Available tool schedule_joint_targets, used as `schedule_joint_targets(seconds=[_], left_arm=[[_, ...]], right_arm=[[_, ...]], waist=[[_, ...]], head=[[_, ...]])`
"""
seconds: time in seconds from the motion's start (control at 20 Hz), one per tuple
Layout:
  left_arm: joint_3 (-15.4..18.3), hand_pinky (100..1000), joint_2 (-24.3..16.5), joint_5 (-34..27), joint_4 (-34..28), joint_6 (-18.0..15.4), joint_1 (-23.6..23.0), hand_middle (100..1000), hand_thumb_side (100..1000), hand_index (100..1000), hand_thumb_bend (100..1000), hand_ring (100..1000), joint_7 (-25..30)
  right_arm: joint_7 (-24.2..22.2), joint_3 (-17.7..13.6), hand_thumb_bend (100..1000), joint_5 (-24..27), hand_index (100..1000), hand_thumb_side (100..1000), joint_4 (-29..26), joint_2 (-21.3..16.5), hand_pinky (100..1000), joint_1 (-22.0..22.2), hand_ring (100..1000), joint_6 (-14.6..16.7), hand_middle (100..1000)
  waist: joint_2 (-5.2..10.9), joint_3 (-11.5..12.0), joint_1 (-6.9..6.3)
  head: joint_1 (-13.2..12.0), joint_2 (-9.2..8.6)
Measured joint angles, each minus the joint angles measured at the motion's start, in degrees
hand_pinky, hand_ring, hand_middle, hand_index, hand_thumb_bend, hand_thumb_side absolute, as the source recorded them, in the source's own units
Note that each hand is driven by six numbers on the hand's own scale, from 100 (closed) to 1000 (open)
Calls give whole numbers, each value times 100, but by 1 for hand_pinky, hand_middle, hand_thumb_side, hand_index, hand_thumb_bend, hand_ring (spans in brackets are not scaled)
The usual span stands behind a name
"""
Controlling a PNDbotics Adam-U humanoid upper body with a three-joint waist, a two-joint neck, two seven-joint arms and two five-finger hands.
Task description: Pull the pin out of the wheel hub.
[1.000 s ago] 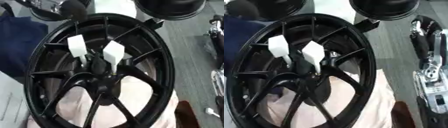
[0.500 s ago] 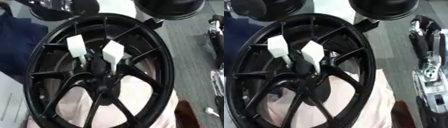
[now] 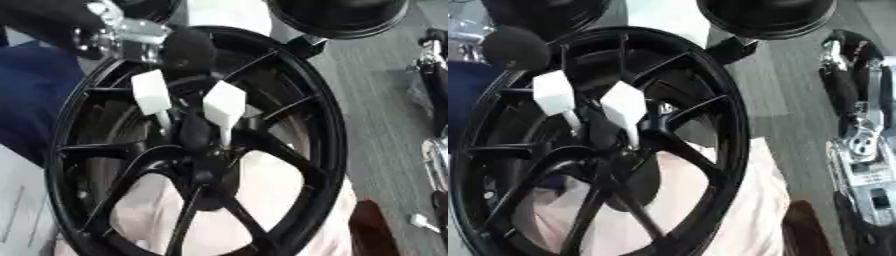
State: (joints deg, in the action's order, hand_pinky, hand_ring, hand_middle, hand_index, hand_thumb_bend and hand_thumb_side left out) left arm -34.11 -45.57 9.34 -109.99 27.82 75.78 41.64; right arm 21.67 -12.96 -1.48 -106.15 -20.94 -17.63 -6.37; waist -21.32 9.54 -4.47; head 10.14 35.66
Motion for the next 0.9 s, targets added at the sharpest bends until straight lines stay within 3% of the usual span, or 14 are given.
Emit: schedule_joint_targets(seconds=[0.35, 0.5, 0.9], left_arm=[[-24, 872, -84, 233, -26, -217, -109, 769, 854, 875, 724, 831, 218], [-35, 881, -87, 303, 9, -253, -146, 792, 781, 877, 710, 845, 253], [-327, 887, 178, 934, 984, -478, -217, 810, 764, 884, 705, 855, 478]], right_arm=[[-9, 29, 100, 0, 759, 604, 0, -1, 809, 0, 869, -9, 690], [-10, 31, 100, 0, 759, 608, 0, -1, 809, 0, 870, -10, 691], [-15, 38, 100, 0, 760, 610, 0, -1, 809, -7, 870, -14, 691]], waist=[[0, 1, 0], [-1, 1, 0], [-11, -44, 50]], head=[[0, 0], [-6, 0], [-98, 1]])
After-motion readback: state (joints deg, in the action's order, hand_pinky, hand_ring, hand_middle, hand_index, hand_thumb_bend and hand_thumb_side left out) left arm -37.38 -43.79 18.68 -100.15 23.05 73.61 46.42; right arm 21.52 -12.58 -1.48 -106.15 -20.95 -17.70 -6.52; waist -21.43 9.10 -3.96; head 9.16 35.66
